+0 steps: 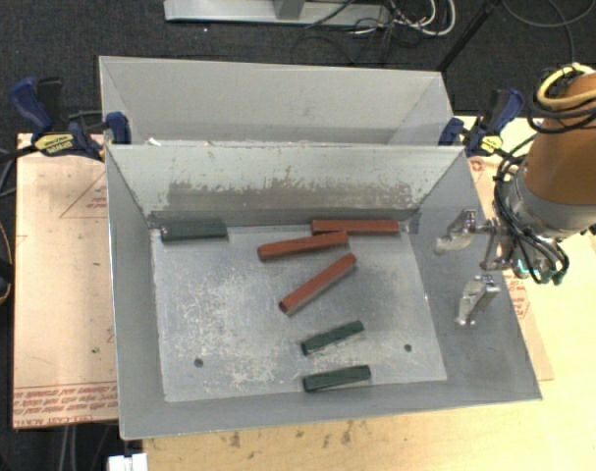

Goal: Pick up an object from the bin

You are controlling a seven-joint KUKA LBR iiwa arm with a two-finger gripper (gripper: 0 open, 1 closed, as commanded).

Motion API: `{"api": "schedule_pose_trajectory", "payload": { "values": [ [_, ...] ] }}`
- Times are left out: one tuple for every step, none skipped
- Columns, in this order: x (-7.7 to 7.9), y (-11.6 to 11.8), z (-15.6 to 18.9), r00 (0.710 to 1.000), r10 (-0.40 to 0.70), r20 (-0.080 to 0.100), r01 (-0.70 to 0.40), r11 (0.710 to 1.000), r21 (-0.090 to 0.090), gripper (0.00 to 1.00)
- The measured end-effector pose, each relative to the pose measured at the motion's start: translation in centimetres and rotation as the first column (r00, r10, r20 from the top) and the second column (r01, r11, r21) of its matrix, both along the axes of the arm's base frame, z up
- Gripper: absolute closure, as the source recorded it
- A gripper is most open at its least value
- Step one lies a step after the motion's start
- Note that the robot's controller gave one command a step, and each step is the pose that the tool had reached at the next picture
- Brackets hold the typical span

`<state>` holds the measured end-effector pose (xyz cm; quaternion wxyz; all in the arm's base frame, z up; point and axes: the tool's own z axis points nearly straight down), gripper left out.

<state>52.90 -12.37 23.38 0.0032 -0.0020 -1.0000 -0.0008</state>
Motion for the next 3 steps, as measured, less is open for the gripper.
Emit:
{"api": "schedule_pose_trajectory", "payload": {
  "values": [
    [0.2,0.1,0.4,1.000,0.003,0.008,-0.003,1.000,-0.002,0.00],
    [0.9,1.9,-3.7,1.000,-0.005,0.016,0.005,1.000,-0.004,0.00],
    [-0.2,5.5,-7.5,0.988,0.155,0.005,-0.155,0.988,0.000,0.00]
  ]
}}
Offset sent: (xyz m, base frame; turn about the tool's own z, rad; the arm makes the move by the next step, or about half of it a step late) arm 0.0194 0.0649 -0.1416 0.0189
